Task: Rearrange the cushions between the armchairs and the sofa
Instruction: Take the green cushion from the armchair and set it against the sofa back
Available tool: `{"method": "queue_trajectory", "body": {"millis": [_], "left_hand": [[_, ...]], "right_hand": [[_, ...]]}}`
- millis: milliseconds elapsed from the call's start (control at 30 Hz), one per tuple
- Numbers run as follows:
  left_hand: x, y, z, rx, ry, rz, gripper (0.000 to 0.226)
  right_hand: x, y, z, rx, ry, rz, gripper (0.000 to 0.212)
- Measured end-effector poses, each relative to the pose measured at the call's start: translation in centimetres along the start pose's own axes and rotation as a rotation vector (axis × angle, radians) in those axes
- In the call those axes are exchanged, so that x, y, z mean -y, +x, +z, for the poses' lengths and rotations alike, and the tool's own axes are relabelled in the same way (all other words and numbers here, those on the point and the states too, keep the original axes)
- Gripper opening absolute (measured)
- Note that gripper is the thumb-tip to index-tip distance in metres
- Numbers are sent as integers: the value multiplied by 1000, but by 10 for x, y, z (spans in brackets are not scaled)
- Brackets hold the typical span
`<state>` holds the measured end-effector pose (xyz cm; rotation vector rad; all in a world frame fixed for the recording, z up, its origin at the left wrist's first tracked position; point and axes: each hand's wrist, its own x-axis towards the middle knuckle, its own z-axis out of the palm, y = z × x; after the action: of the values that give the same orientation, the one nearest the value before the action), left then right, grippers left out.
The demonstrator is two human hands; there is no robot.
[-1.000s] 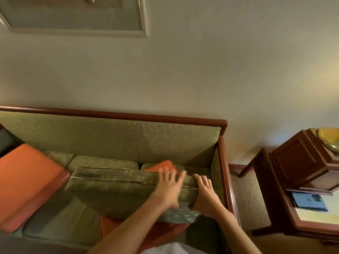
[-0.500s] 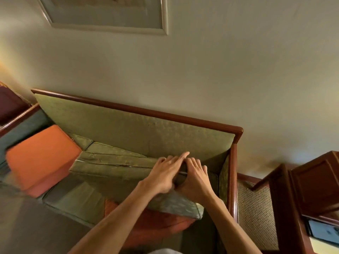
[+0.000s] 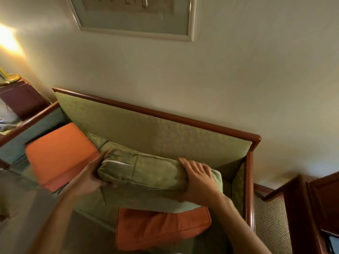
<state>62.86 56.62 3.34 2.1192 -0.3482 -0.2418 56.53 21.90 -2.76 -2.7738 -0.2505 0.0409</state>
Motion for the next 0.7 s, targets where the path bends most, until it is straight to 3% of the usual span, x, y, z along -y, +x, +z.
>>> {"method": "queue_trajectory", "body": {"millis": [233,333,433,500,600,700], "left_hand": [[21,2,-49,263,271,-252,136],[0,7,-29,220,549,-253,154],[-31,6,30,167,951,-87,140],[-47,7,88,180,1077,60,126],[-58,2,165,246,1086,261,115],[-70,7,187,208,1015,412,123]], "right_hand": [[-14,-14,-2,63,135,122,112],[-14,-20,5,18,176,183,110],[-12,-31,15,-33,177,228,110],[-7,-37,22,-69,184,249,110],[-3,-42,26,-114,201,280,108],[-4,-46,11,-135,267,283,99]]}}
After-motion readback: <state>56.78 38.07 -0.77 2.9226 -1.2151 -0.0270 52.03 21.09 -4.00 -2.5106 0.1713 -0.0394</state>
